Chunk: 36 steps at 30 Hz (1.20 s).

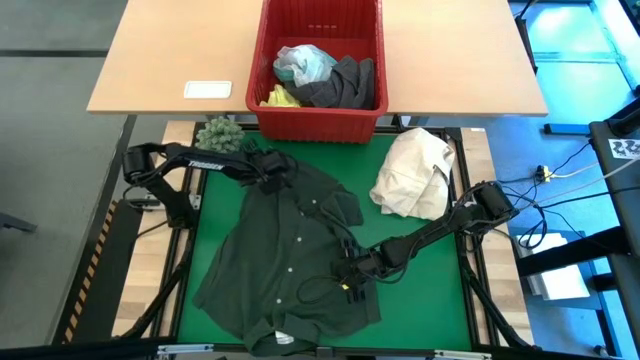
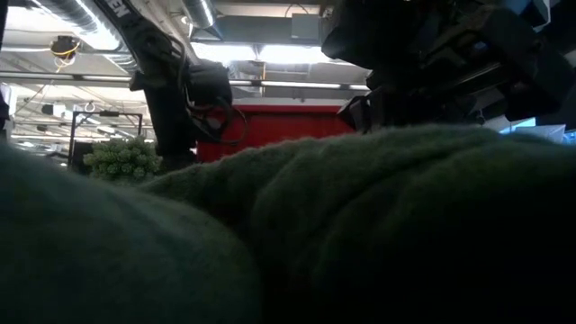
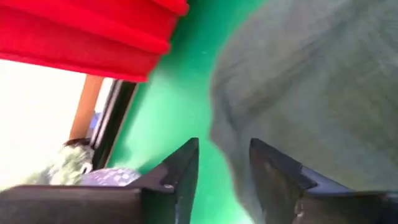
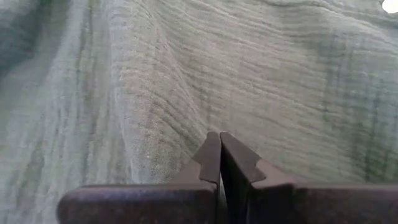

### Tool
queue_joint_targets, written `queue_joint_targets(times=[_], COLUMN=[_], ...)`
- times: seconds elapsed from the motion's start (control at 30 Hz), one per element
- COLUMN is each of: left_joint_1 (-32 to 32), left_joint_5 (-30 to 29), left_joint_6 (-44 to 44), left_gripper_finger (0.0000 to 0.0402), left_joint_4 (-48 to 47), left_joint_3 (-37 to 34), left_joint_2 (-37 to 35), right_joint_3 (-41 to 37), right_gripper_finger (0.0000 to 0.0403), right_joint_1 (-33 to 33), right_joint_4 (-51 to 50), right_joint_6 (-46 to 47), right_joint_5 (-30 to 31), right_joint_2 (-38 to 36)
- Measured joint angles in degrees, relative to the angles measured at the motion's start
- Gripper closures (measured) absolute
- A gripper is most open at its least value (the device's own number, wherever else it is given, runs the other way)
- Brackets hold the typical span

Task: Fold Laundry from Bin
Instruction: Fold the dark green polo

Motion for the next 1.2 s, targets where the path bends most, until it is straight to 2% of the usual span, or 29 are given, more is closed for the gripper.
queue_joint_targets(times=[0.17, 0.3, 0.47, 0.6, 0.83, 0.97, 1.2], left_joint_1=[-1.66, -5.86, -14.96, -24.69, -40.4, -47.09, -54.95], left_joint_5=[0.35, 6.97, 17.29, 19.55, 19.32, 16.19, 11.14], left_joint_6=[-1.95, -3.27, -7.26, -10.58, -19.52, -23.76, -25.02], left_gripper_finger=[0.0248, 0.0249, 0.0251, 0.0259, 0.0266, 0.0266, 0.0266], left_joint_4=[-2.73, -3.31, -2.96, -2.49, 3.02, 8.64, 14.66], left_joint_3=[0.02, 0.07, 0.07, 0.07, 0.07, 0.07, 0.07], left_joint_2=[-4.68, -9.12, -12.03, -11.94, -11.77, -11.08, -7.25], right_joint_3=[0.0, 0.0, 0.0, 1.33, 9.09, 13.23, 14.35], right_gripper_finger=[0.0395, 0.0395, 0.0395, 0.0395, 0.0395, 0.0395, 0.0395], right_joint_1=[0.0, 0.04, 0.04, 0.04, 0.0, -0.12, -4.44], right_joint_4=[-0.14, -0.59, -1.86, -4.59, -16.15, -20.12, -19.05], right_joint_6=[0.12, 0.11, 0.01, -0.54, -4.82, -8.24, -11.9], right_joint_5=[-2.59, -3.04, -6.96, -7.15, -2.63, 1.6, -1.23], right_joint_2=[0.0, 0.0, 0.0, -0.46, -0.46, -0.48, -2.37])
